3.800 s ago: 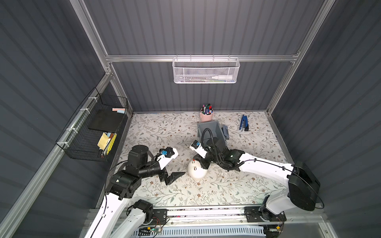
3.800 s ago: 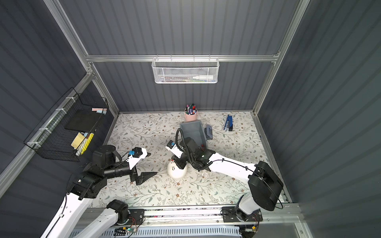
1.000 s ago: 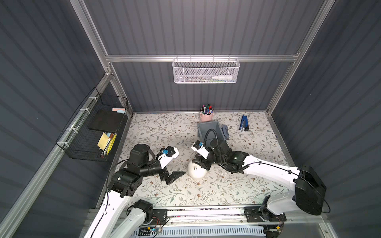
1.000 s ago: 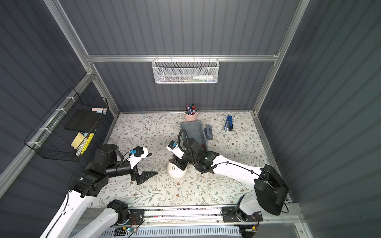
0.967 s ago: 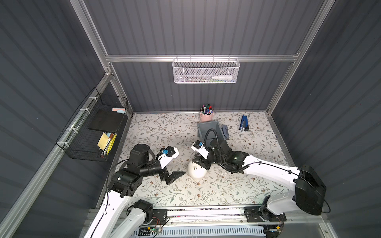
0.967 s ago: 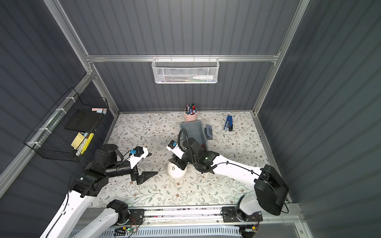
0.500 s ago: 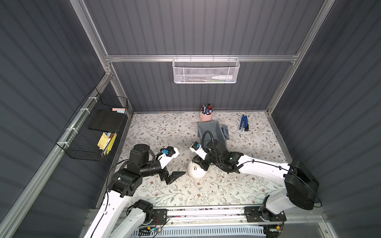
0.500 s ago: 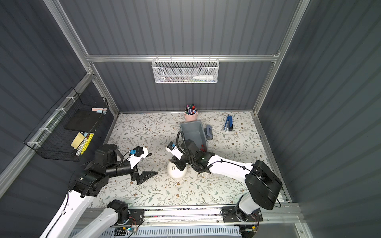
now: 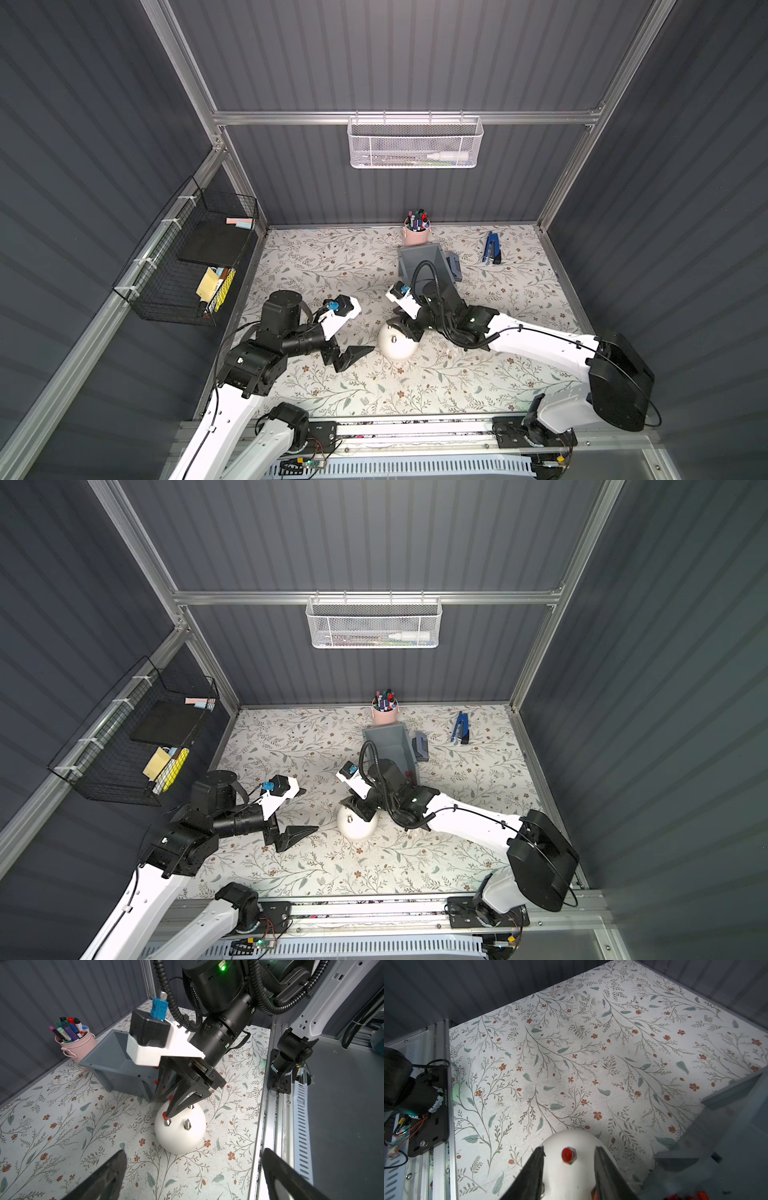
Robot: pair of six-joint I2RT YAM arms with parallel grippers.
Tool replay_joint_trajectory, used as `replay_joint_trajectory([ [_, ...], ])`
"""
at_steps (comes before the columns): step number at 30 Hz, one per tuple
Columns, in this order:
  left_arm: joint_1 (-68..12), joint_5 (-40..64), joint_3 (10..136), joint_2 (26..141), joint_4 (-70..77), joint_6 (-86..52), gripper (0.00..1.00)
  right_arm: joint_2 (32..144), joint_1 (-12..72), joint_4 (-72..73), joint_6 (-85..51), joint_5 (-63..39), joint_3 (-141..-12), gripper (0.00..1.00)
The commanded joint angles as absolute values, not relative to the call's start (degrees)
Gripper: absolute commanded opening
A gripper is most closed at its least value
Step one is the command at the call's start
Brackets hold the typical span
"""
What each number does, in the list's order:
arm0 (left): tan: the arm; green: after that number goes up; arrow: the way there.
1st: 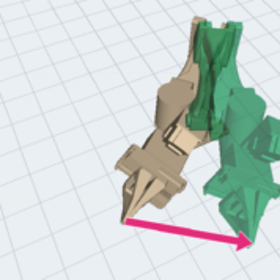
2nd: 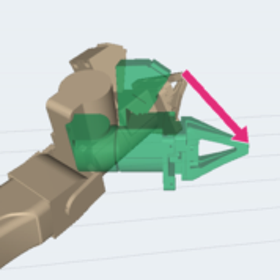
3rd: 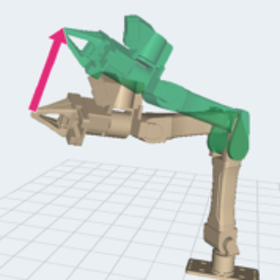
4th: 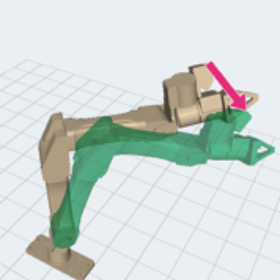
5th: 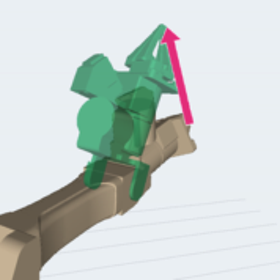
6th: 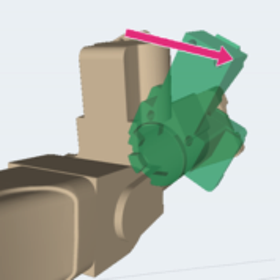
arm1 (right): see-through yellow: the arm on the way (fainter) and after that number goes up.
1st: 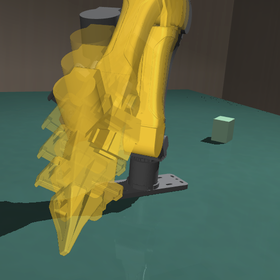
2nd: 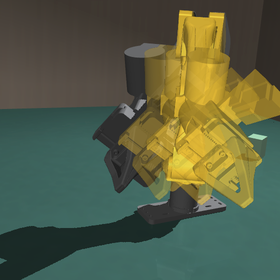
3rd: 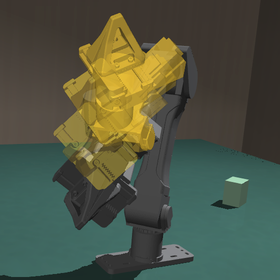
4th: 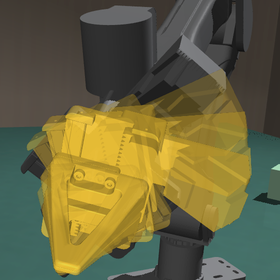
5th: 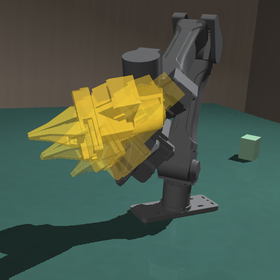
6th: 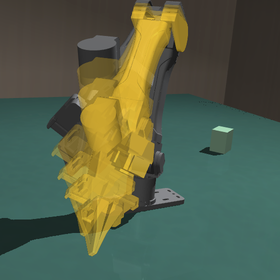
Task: Cover the protruding screws with screw protection sleeves
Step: Attach the screw protection sleeve to the screw.
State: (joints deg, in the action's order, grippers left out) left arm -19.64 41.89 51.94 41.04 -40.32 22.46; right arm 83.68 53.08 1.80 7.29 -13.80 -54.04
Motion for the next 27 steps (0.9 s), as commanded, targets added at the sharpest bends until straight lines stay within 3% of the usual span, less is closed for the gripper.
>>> replay_joint_trajectory([
  [1, -19.5, 42.9, 51.9, 40.8, -40.3, 22.3, 0.99, 83.1, 52.9, 2.2, 7.3, -14.9, -55.2, 0.35],
  [4, -19.5, 42.9, 52.0, 41.0, -40.4, 22.3, 0.99, 84.2, 52.6, 2.8, 7.1, -15.8, -55.5, 0.21],
  [11, -19.5, 43.0, 51.9, 40.9, -40.3, 22.3, 0.99, 88.5, 51.9, 3.2, 6.4, -16.9, -55.5, 0.1],
  [18, -19.5, 42.9, 51.9, 41.0, -40.3, 22.2, 0.99, 88.5, 51.6, 3.7, 5.7, -17.5, -55.1, 0.12],
  [24, -19.5, 42.5, 52.0, 41.6, -40.2, 22.1, 1.0, 84.5, 51.5, 0.9, 5.9, -13.8, -56.7, 0.27],
  [27, -19.5, 40.8, 52.3, 42.5, -40.2, 21.3, 0.99, 80.2, 50.9, -1.9, 4.2, -8.5, -57.3, 0.3],
])
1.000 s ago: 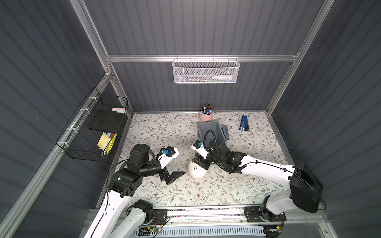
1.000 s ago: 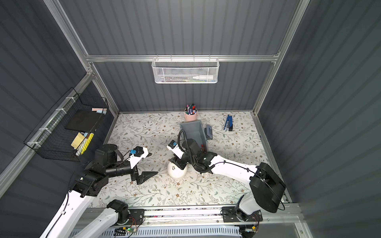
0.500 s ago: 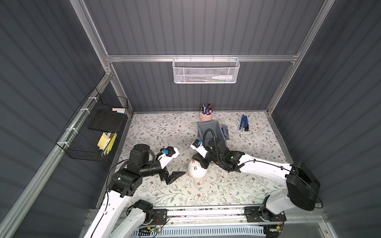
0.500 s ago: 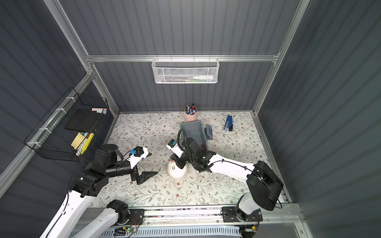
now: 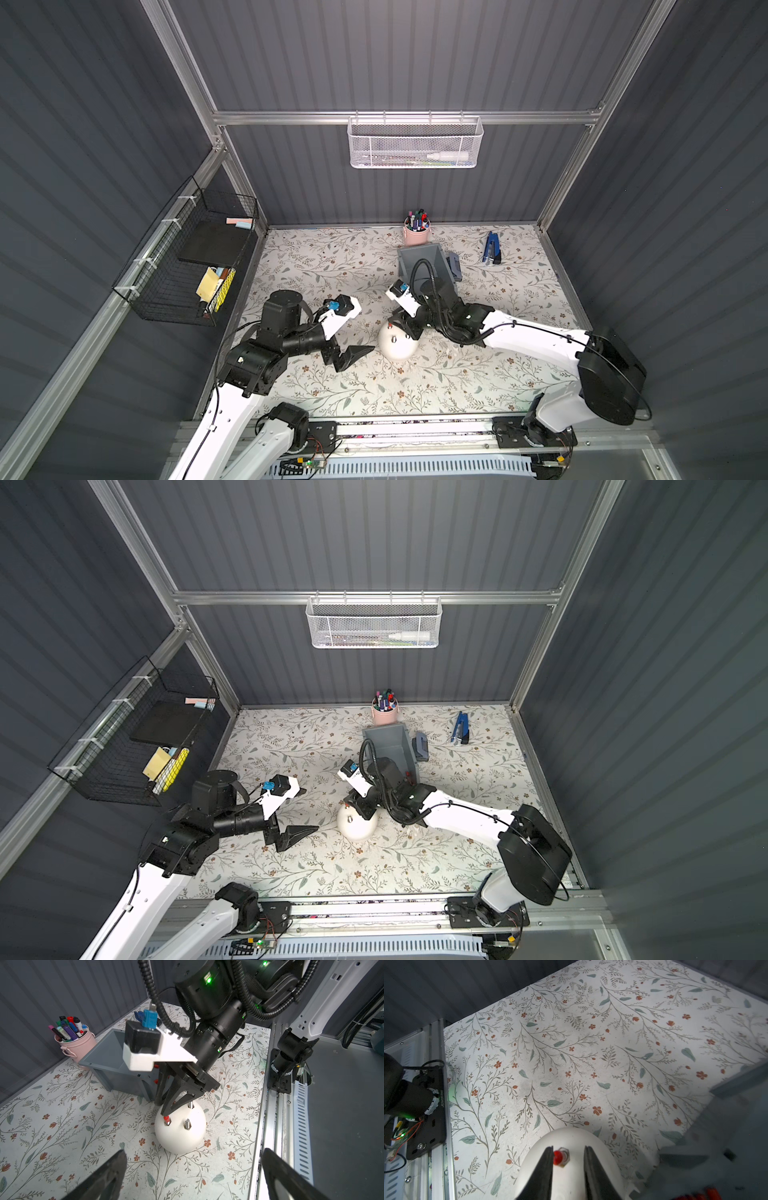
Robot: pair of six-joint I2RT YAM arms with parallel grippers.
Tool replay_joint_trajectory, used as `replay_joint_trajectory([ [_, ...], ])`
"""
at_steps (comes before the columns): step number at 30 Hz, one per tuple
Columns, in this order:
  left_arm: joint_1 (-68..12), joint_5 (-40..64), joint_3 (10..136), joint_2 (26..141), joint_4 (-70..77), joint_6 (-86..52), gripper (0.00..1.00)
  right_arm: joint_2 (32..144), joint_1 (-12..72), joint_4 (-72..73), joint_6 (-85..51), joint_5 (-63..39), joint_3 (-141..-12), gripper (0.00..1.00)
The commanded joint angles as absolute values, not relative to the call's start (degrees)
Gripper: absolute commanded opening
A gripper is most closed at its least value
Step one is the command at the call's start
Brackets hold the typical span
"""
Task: Cover the protruding screws with screw protection sleeves
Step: Attach the screw protection sleeve to the screw, then pick up the screw protection sleeve from the storage box.
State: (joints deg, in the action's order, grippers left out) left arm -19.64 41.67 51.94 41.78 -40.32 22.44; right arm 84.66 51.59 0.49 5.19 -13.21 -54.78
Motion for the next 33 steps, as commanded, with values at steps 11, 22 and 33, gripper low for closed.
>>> replay_joint_trajectory([
  [11, -19.5, 27.2, 59.5, 52.9, -47.7, 14.3, 0.99, 80.0, 44.0, -34.7, -14.1, 8.2, -66.8, 0.28],
  [22, -19.4, 12.7, 64.9, 62.8, -54.7, 7.7, 0.99, 103.1, 42.1, -46.5, -18.9, 19.0, -84.6, 0.28],
  [33, -19.4, 13.1, 63.7, 61.1, -54.1, 7.8, 0.99, 113.7, 38.5, -43.8, -15.8, 23.5, -88.4, 0.26],
])
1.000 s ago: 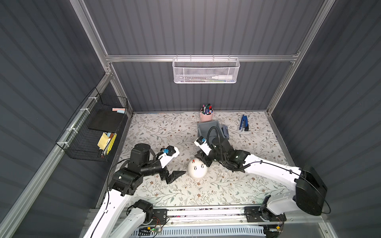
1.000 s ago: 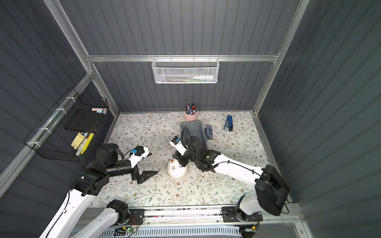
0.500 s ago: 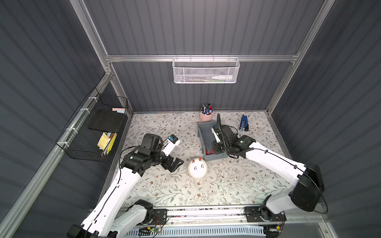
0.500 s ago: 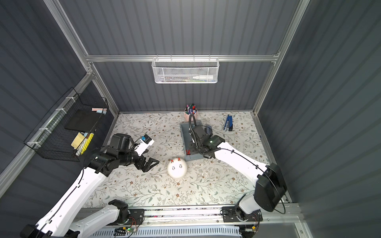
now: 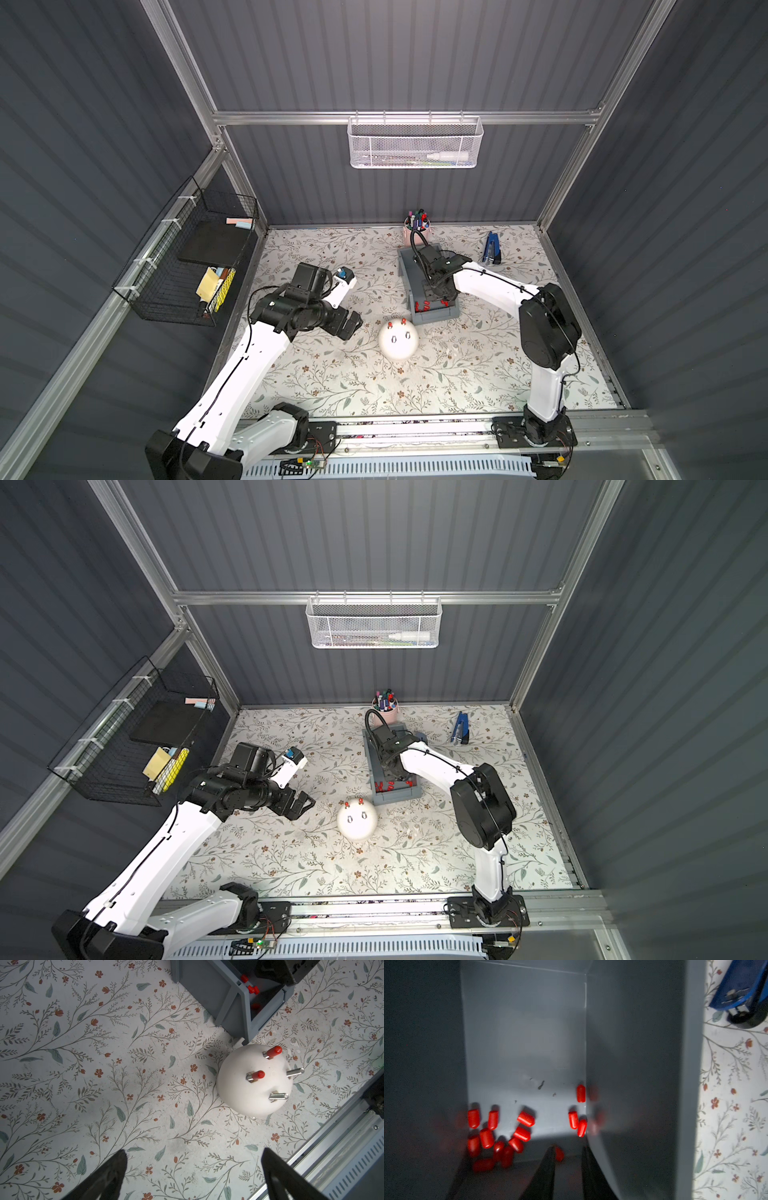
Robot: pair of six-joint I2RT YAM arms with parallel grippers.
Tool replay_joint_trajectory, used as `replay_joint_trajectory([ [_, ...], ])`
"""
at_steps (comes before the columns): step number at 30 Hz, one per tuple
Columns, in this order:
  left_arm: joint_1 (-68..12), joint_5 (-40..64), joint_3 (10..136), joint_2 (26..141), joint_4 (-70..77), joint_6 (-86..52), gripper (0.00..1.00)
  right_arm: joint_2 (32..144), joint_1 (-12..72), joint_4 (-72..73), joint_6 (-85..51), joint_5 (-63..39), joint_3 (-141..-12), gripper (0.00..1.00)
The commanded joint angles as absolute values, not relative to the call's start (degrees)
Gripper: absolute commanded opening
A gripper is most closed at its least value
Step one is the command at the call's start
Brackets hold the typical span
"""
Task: Cover the protruding screws with screw protection sleeves
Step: Pick up the screw protection sleeve from the storage box.
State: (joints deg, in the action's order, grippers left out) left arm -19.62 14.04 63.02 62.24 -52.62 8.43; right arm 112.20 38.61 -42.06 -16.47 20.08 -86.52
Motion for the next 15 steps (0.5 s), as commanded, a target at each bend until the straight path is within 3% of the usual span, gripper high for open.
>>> replay_joint_trajectory([
  [1, -19.4, 13.0, 63.6, 60.9, -54.1, 7.9, 1.0, 114.3, 38.5, -43.5, -15.5, 24.1, -88.4, 0.27],
  [15, -19.4, 12.5, 63.1, 60.7, -54.1, 9.4, 0.99, 120.3, 38.4, -41.5, -13.3, 30.2, -91.0, 0.27],
])
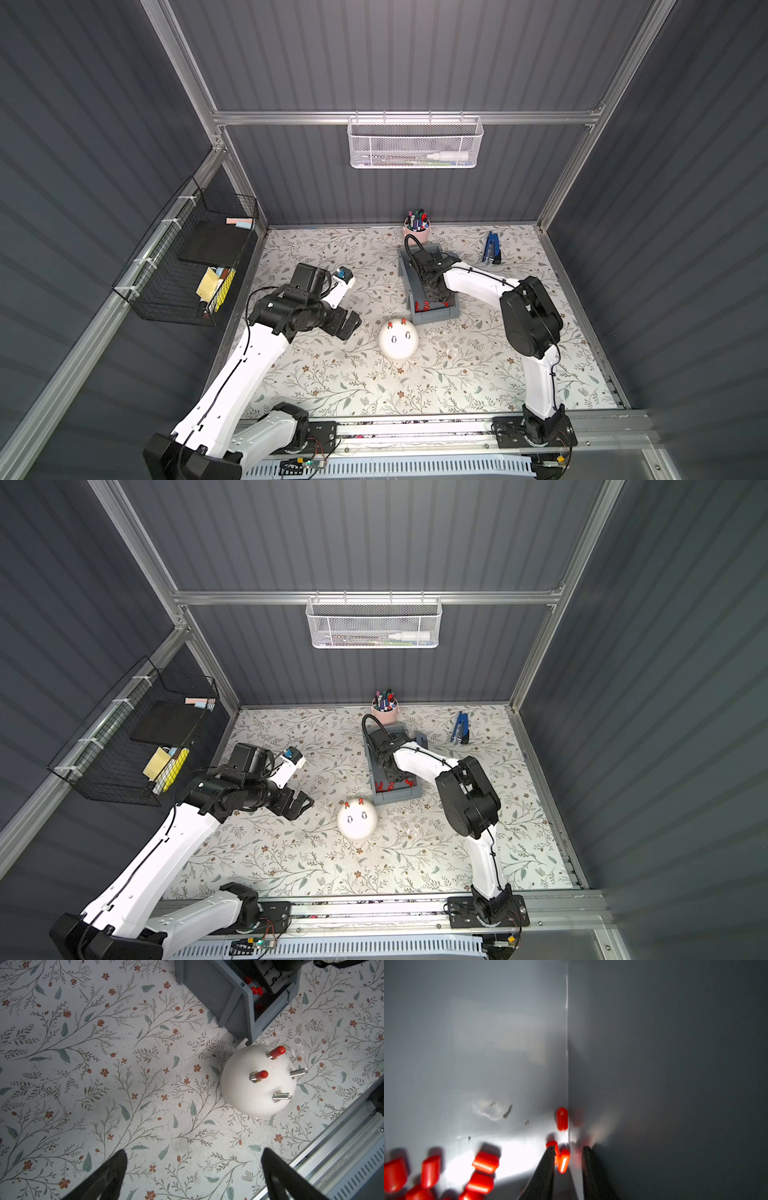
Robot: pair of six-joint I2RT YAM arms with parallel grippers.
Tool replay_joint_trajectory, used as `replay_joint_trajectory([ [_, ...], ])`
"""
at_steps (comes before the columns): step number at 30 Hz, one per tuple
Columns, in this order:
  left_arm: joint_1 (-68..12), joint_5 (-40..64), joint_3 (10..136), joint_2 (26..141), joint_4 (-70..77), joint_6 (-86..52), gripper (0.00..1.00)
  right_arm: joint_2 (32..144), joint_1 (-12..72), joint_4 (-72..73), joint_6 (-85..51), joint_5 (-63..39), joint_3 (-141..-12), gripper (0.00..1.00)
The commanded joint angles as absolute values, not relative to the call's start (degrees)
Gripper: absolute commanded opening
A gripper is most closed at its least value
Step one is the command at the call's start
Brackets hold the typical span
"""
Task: Cover the protruding screws with screw protection sleeves
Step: Pick up the screw protection sleeve from the storage box.
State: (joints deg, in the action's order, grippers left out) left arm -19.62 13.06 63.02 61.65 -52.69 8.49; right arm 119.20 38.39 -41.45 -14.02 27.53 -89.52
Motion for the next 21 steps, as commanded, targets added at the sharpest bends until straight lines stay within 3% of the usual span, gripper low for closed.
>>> replay_joint_trajectory([
  [1, -19.4, 12.5, 63.1, 60.6, -54.1, 9.5, 0.99, 120.7, 38.4, -41.1, -13.0, 30.1, -91.1, 0.26],
  [15, -19.4, 12.7, 62.5, 60.6, -53.6, 10.0, 1.0, 123.9, 37.6, -41.6, -13.4, 28.1, -93.0, 0.19],
  [21, -19.4, 12.9, 62.4, 60.7, -53.4, 9.7, 0.99, 124.3, 38.6, -42.6, -12.4, 32.7, -92.8, 0.22],
])
